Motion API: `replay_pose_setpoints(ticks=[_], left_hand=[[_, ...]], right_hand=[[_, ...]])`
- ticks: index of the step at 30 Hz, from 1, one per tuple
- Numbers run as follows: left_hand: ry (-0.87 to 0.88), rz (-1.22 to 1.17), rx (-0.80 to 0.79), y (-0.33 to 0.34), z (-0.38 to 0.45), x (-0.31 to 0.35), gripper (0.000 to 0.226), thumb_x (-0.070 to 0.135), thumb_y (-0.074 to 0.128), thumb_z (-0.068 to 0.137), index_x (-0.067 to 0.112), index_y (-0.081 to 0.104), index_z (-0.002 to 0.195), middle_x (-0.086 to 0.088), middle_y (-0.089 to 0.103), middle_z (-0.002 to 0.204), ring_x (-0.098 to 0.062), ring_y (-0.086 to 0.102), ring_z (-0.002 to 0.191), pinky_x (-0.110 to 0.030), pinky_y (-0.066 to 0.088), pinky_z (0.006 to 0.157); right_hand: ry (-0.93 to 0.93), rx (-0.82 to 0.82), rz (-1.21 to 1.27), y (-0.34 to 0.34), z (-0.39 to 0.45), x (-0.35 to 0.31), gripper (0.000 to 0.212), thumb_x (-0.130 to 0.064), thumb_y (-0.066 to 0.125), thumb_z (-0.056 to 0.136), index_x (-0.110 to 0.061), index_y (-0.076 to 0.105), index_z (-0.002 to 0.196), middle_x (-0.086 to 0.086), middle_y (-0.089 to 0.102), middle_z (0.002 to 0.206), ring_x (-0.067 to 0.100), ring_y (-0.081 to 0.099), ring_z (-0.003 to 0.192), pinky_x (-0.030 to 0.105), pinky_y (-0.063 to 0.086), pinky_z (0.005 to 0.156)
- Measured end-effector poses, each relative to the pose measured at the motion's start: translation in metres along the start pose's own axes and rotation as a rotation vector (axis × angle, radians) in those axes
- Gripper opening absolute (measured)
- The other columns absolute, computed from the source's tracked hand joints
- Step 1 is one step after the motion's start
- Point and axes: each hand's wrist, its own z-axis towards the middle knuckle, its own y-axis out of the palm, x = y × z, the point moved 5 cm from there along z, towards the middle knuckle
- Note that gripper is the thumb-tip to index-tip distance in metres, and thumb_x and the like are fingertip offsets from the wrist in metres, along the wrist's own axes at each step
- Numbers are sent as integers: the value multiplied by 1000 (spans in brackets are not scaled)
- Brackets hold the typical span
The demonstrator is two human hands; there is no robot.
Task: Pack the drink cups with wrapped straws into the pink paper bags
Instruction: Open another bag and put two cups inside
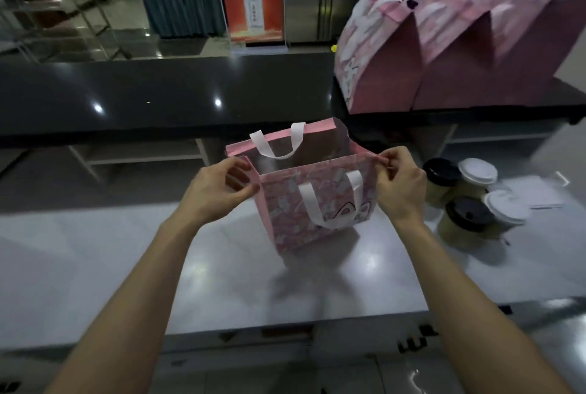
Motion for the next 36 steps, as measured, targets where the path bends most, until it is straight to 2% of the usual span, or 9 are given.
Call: replay_pose_setpoints(ticks=[6,12,15,17,21,26,29,32,36], left_hand=[[-11,21,-68,69,14,55,23,31,76,102,43,68,120,20,74,108,-1,73,95,-41,68,85],[5,29,-14,88,30,86,8,39,61,110,42,69,111,16,75,100,-10,74,85,-46,68,78],[-3,85,30,84,37,93,15,48,60,109,37,70,106,14,73,96,-11,72,86,-46,66,79],[14,116,68,80,40,97,22,56,64,103,35,68,108,14,71,98,-9,70,91,-42,63,80],[122,153,86,83,50,114,26,53,75,97,32,68,109,8,59,113,-9,64,97,-35,60,86],[183,320,72,90,60,134,27,47,82,93,29,77,113,7,60,125,-19,54,121,-41,46,103],[196,446,59,90,62,137,31,51,82,92,36,75,118,15,68,121,-18,45,126,-42,25,103],[145,484,44,86,57,131,45,59,86,85,43,72,124,19,57,128,-16,27,134,-46,18,107],[165,537,-81,86,58,124,85,74,86,75,44,56,148,11,48,161,-16,4,161,-53,-12,128]], right_hand=[[69,-86,-19,-46,3,70,4,-20,68,104,-22,65,103,-6,76,88,17,74,79,48,64,72],[86,-150,101,-78,16,98,26,-60,61,101,-34,63,98,-14,76,85,2,74,79,27,59,67],[130,-64,-13,-92,49,114,24,-46,55,103,-27,68,95,-9,75,86,15,71,84,32,49,71],[147,-189,-203,-87,77,131,18,-28,65,98,-19,69,113,2,76,108,26,69,101,35,51,83],[136,-618,-598,-65,117,156,83,-28,78,84,-14,45,158,15,50,154,35,45,146,46,40,121],[99,-838,-832,-47,133,172,90,-48,84,77,-13,48,152,18,54,146,38,46,140,45,33,123],[103,-777,-759,-51,142,161,82,-48,87,81,-14,55,148,19,56,139,41,54,131,48,46,113],[101,-527,-542,-77,153,132,82,-55,85,78,-19,55,146,15,49,135,40,62,118,50,56,101],[-99,-113,-206,-122,158,63,71,-66,74,75,-28,57,133,1,48,122,20,59,99,27,51,86]])
